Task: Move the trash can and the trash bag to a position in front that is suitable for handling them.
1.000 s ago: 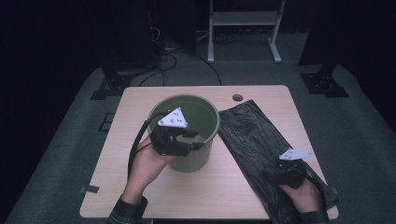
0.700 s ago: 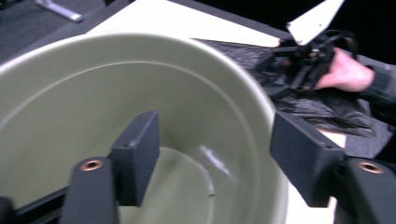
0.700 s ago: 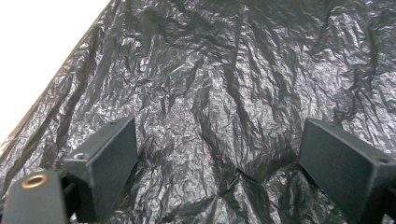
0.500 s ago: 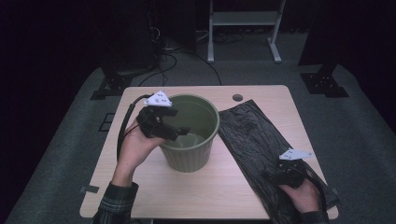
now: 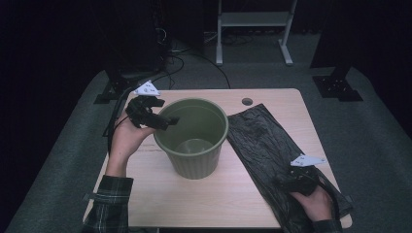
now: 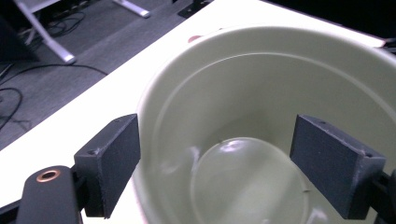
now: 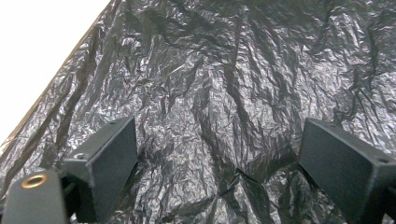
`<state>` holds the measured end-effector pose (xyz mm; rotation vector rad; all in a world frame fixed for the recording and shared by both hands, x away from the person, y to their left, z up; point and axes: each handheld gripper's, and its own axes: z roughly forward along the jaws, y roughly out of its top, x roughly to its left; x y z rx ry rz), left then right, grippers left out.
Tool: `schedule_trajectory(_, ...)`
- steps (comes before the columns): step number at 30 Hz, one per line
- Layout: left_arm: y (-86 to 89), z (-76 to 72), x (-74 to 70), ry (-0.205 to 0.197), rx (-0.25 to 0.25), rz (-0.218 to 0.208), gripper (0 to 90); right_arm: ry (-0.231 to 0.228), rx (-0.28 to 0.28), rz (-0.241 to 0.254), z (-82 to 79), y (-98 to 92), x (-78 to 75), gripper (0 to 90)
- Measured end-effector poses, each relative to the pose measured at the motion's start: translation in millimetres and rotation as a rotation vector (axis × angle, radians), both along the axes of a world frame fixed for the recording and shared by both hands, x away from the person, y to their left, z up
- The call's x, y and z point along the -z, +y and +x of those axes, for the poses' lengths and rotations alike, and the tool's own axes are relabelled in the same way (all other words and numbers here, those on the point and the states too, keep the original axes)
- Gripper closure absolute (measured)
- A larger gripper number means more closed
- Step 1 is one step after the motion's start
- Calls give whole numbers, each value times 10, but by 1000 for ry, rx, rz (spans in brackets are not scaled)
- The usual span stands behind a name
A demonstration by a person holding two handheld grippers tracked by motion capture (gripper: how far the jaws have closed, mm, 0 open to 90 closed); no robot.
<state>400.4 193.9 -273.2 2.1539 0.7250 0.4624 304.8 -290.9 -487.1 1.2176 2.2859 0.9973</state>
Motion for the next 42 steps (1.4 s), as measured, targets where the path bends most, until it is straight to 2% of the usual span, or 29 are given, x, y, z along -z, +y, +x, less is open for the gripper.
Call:
schedule_trajectory(6,118,122,79,17,-48,-6,171,0,0,0,0,0,0,108)
schedule_trajectory(12,177,192,129,42,-69,-2,308,1,0,0,0,0,-1,108)
schedule_trajectory(17,196,236,174,88,-79,4,441,0,0,0,0,0,0,108)
schedule_trajectory(21,191,239,196,74,-94,2,532,-1,0,0,0,0,0,108)
schedule_trajectory(25,179,270,224,91,-95,2,596,-1,0,0,0,0,0,108)
schedule_trajectory(28,171,279,239,89,-98,18,652,-1,0,0,1,0,0,108)
schedule_trajectory(31,169,275,253,86,-104,15,712,0,0,0,0,0,0,108)
schedule_trajectory(34,168,270,257,89,-114,6,720,0,0,0,0,0,0,108)
schedule_trajectory(38,129,237,248,85,-122,15,742,-1,0,0,0,-1,1,108)
schedule_trajectory(42,62,184,244,94,-104,14,775,0,0,0,0,0,0,108)
